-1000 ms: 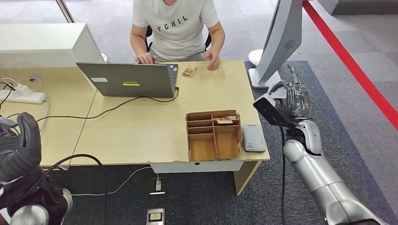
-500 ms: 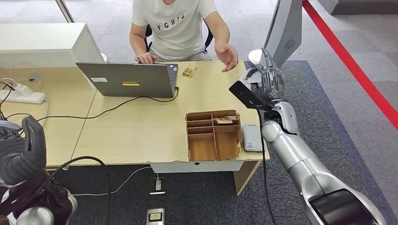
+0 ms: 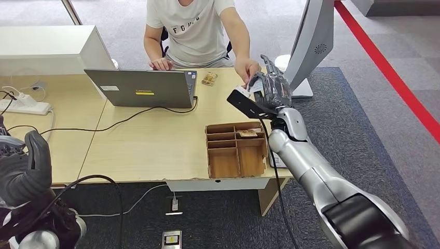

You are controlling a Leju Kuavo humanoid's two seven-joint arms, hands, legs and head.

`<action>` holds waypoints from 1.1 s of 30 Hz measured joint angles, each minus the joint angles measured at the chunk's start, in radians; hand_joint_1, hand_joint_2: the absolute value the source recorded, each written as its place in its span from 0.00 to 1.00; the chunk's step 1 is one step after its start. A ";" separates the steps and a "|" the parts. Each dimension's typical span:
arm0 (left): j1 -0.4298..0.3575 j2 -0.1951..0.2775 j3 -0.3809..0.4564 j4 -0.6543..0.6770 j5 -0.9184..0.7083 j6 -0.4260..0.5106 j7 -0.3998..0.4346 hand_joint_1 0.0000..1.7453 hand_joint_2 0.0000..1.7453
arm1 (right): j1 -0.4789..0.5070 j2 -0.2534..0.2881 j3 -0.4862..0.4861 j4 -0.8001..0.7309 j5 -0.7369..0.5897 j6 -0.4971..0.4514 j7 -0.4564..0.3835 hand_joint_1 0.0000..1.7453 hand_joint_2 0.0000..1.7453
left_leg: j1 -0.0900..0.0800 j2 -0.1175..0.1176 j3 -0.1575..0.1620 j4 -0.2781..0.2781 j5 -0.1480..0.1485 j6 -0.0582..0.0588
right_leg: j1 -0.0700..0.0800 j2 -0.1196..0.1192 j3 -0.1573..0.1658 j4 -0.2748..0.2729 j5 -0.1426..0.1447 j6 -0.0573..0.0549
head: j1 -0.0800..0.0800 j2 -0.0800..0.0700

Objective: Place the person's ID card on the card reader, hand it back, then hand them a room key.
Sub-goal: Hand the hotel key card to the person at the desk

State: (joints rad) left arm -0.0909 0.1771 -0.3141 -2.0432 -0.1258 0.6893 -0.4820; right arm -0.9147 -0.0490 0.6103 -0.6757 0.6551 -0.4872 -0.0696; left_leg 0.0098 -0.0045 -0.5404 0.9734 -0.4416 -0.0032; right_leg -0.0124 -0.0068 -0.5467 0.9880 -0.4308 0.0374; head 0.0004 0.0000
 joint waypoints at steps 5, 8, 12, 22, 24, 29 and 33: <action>0.007 0.000 0.003 -0.001 0.003 0.000 0.003 0.00 1.00 | -0.015 0.011 0.017 0.035 0.001 0.000 0.006 1.00 1.00 | 0.000 0.000 0.000 0.000 0.000 0.000 | 0.000 0.000 0.000 0.000 0.000 0.000 | 0.000 0.000; 0.010 0.000 0.004 -0.001 0.006 0.000 0.004 0.00 1.00 | -0.019 0.012 0.020 0.048 0.001 0.000 0.008 1.00 1.00 | 0.000 0.000 0.000 0.000 0.000 0.000 | 0.000 0.000 0.000 0.000 0.000 0.000 | 0.000 0.000; 0.011 0.000 0.004 -0.001 0.007 0.000 0.004 0.00 1.00 | -0.022 0.015 0.022 0.062 0.001 0.000 0.010 1.00 1.00 | 0.000 0.000 0.000 0.000 0.000 0.000 | 0.000 0.000 0.000 0.000 0.000 0.000 | 0.000 0.000; 0.011 0.000 0.003 -0.001 0.027 0.000 -0.003 0.00 1.00 | -0.023 0.004 0.026 0.084 0.004 -0.012 0.042 0.03 1.00 | 0.000 0.000 0.000 0.000 0.000 0.000 | 0.000 0.000 0.000 0.000 0.000 0.000 | 0.000 0.000; 0.010 0.000 0.003 -0.001 0.029 0.000 -0.003 0.00 1.00 | -0.023 0.000 0.029 0.087 0.009 -0.022 0.047 0.00 1.00 | 0.000 0.000 0.000 0.000 0.000 0.000 | 0.000 0.000 0.000 0.000 0.000 0.000 | 0.000 0.000; 0.010 0.000 0.002 -0.001 0.028 0.000 -0.003 0.00 1.00 | -0.023 -0.008 0.034 0.090 0.029 -0.031 0.071 0.00 1.00 | 0.000 0.000 0.000 0.000 0.000 0.000 | 0.000 0.000 0.000 0.000 0.000 0.000 | 0.000 0.000; 0.011 0.000 0.003 -0.001 0.021 0.000 -0.001 0.00 1.00 | -0.023 -0.017 0.036 0.090 0.047 -0.031 0.090 0.00 1.00 | 0.000 0.000 0.000 0.000 0.000 0.000 | 0.000 0.000 0.000 0.000 0.000 0.000 | 0.000 0.000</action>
State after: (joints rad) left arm -0.0798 0.1771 -0.3113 -2.0439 -0.1052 0.6893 -0.4831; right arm -0.9375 -0.0660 0.6460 -0.5858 0.7016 -0.5186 0.0201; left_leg 0.0097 -0.0044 -0.5401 0.9736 -0.4414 -0.0032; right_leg -0.0124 -0.0067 -0.5471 0.9879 -0.4303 0.0370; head 0.0002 0.0000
